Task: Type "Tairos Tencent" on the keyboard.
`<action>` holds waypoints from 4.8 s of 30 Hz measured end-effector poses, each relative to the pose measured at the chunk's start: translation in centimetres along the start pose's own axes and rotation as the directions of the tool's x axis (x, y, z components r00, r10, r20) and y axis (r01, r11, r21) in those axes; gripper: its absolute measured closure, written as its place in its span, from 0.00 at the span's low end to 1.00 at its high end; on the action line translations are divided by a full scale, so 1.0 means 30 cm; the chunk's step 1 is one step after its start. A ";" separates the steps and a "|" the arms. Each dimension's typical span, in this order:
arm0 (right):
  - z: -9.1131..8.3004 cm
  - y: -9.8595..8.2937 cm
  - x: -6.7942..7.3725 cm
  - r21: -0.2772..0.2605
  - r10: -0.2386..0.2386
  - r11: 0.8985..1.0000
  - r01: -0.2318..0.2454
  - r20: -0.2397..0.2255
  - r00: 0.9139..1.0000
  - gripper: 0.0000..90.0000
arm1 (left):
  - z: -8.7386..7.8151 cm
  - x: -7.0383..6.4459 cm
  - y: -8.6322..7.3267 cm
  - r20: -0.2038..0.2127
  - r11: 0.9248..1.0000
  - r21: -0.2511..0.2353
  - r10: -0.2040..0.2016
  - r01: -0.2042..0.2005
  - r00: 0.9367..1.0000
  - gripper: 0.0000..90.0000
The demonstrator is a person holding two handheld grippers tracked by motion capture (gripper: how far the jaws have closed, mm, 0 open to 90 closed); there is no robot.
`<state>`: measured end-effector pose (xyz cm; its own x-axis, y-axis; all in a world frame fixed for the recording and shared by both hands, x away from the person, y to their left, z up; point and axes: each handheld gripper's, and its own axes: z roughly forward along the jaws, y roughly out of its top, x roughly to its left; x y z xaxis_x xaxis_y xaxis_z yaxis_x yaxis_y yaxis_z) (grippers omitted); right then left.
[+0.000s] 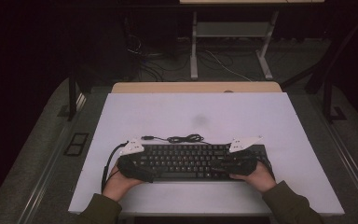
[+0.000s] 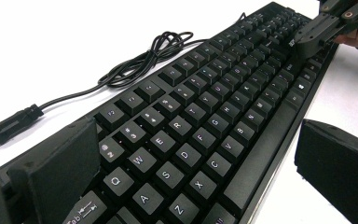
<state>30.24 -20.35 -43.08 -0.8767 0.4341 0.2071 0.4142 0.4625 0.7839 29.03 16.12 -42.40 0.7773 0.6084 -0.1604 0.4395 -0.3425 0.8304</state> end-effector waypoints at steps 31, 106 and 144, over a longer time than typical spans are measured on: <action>0.031 -0.021 -0.003 0.090 -0.027 0.996 0.024 0.024 0.999 1.00 | 0.000 -0.003 0.007 -0.005 1.000 -0.001 0.003 -0.003 1.000 0.00; 0.030 -0.023 -0.009 0.087 -0.021 0.996 0.019 0.014 1.000 1.00 | 0.172 0.019 0.085 0.061 0.993 0.121 -0.013 0.006 0.998 0.99; 0.030 -0.023 -0.009 0.087 -0.021 0.996 0.020 0.015 1.000 1.00 | 0.166 0.013 0.086 0.056 0.991 0.136 -0.006 -0.002 0.998 0.99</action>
<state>30.40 -20.09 -44.19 -0.8815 0.4359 0.1816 0.4166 0.5367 0.7338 32.72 11.91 -42.97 0.7985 0.5696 -0.1949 0.4952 -0.4373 0.7507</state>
